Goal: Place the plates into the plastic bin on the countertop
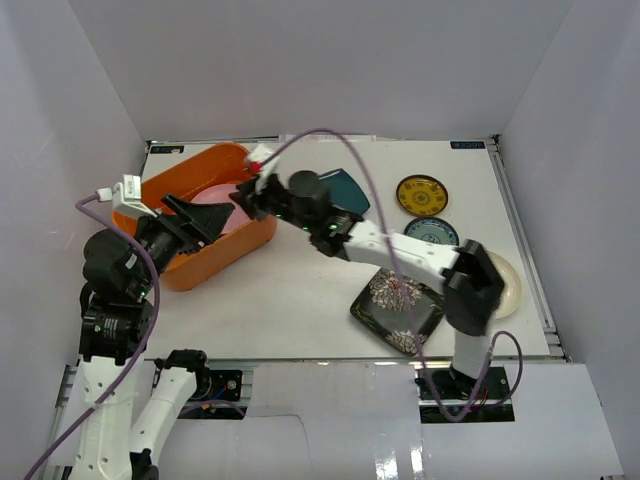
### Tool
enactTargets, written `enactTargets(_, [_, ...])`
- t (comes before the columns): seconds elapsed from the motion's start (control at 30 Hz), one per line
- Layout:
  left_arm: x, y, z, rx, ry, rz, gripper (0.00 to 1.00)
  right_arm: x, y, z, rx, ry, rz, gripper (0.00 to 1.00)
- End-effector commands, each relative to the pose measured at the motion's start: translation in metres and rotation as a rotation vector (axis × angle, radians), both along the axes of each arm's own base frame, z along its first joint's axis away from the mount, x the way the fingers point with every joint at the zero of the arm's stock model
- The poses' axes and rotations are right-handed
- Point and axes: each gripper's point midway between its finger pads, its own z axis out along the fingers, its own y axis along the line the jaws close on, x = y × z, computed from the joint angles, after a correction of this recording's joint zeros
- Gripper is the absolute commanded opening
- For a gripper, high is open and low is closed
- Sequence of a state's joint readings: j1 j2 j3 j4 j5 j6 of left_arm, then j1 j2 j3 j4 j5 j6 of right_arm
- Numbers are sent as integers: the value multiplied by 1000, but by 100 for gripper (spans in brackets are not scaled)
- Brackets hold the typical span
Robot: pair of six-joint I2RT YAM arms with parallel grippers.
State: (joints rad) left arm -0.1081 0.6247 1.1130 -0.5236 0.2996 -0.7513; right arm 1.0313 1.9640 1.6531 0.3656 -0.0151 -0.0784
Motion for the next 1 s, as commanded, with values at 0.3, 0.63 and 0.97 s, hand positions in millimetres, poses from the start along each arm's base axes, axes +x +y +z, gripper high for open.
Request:
enactTargets(0.3, [-17, -108, -145, 5, 378, -482, 77, -47, -307, -71, 152, 476, -491, 8])
enactTargets(0.63, [-25, -248, -286, 351, 561, -759, 84, -114, -362, -114, 126, 632, -425, 23])
enactTargets(0.97, [3, -295, -350, 426, 612, -884, 83, -139, -359, -119, 104, 641, -329, 31])
